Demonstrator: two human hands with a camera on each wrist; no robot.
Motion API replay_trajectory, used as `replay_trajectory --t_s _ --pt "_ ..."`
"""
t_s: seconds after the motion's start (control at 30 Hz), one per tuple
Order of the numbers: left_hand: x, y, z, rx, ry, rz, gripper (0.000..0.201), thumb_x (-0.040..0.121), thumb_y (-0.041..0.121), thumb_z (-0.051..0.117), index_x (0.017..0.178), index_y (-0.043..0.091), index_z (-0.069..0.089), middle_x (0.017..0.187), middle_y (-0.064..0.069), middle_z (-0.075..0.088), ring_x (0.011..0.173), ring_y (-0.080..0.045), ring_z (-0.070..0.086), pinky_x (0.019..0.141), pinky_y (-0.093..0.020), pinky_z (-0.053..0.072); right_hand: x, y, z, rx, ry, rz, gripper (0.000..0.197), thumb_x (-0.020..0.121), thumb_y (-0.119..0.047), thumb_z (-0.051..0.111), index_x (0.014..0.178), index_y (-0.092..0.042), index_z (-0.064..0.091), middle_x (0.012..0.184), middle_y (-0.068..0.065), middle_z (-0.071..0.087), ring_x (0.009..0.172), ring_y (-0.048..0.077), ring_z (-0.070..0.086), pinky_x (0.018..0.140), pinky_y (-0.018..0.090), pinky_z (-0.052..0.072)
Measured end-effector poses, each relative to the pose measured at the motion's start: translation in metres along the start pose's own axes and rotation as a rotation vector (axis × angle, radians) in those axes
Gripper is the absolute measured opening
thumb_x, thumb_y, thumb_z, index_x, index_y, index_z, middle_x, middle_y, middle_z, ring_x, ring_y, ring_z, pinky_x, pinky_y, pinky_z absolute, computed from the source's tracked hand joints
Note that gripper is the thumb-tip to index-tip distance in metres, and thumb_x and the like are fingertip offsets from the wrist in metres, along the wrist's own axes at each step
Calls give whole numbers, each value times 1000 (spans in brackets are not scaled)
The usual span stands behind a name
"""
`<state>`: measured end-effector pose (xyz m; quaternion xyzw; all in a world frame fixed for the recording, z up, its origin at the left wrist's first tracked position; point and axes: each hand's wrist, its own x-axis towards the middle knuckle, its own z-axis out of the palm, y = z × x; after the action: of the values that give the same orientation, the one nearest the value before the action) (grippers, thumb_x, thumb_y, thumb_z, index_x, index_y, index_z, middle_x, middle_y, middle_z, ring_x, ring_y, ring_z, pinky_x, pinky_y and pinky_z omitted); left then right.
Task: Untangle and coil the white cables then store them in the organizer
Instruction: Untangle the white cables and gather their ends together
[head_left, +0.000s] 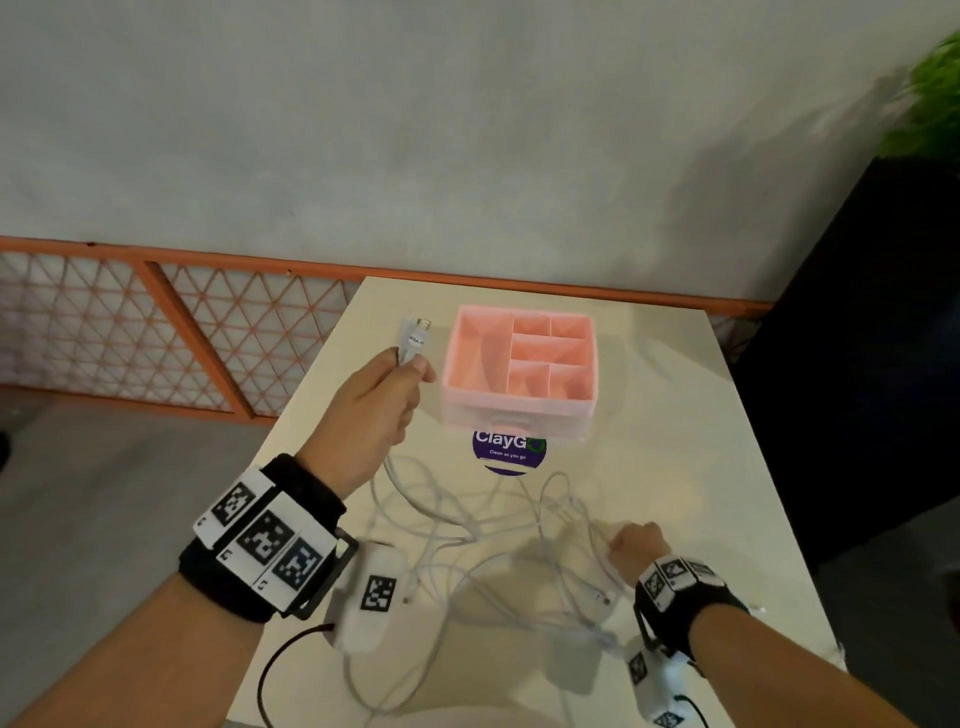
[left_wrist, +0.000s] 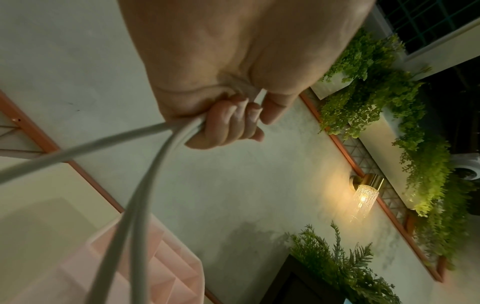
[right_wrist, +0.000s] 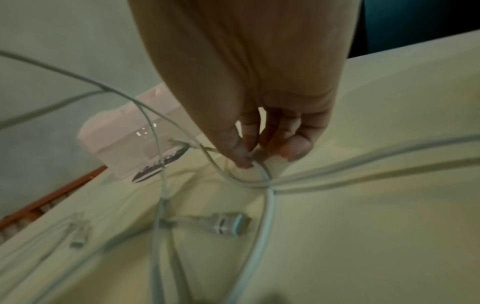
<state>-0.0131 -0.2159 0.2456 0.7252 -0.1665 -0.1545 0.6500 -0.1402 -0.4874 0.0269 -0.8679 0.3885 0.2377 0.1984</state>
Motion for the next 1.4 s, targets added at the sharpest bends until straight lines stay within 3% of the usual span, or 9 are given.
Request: replay_trajectory --t_s 0.1,0.2,0.33,0.5,0.73,0.87,1.03,1.27,1.4 --pt "0 -3 -4 48 8 47 26 100 27 38 87 18 58 58 9 35 49 -8 28 49 -24 23 -5 -8 -21 388 -54 -116 10 92 -8 47 92 -4 56 84 11 63 74 25 62 77 38 54" --pt "-1 -2 -6 39 14 67 26 100 31 37 89 21 59 58 8 33 49 -8 26 48 -25 22 -22 -19 -53 941 -79 -200 11 91 6 47 84 -2 48 60 10 58 43 14 59 44 23 51" --pt "1 2 -5 -10 4 63 25 99 31 40 88 19 59 52 13 29 45 -5 21 42 -20 18 -54 -32 -110 1044 9 -498 12 89 6 52 93 -1 60 74 9 61 61 10 62 59 15 53" --pt "7 11 1 -129 -7 15 26 98 28 42 88 11 60 50 10 32 42 -5 23 42 -20 16 -94 -47 -165 1111 226 -817 11 87 -4 59 86 -6 70 83 3 70 81 8 68 77 18 54" --pt "9 17 9 -100 -35 106 28 100 29 35 86 15 54 54 11 29 46 -6 21 43 -21 16 -105 -70 -199 1564 115 -943 19 88 -8 50 80 -16 65 80 -3 70 89 16 68 80 23 55" --pt "10 23 11 -65 -11 157 25 98 29 41 85 12 54 51 12 30 44 -5 23 42 -20 20 -110 -88 -200 1461 101 -927 20 93 -2 46 96 -14 61 75 -5 68 75 15 68 71 26 56" --pt "16 25 24 -149 13 138 27 99 24 41 84 13 60 51 11 38 45 -6 28 44 -19 23 -130 -121 -175 1266 -19 -945 15 87 2 56 83 -10 63 69 0 67 61 15 63 66 28 55" --pt "16 22 41 -101 77 137 31 100 27 36 84 18 62 84 5 67 67 -4 53 57 -13 41 -140 -149 -148 1203 -77 -936 9 86 -1 60 83 -9 57 73 4 62 61 13 64 68 31 56" --pt "14 20 46 -222 27 85 32 100 27 36 91 13 64 98 -5 73 85 -15 66 72 -24 52 -141 -150 -142 1099 -84 -946 10 85 -3 63 82 -11 57 80 6 61 62 16 66 66 30 58"
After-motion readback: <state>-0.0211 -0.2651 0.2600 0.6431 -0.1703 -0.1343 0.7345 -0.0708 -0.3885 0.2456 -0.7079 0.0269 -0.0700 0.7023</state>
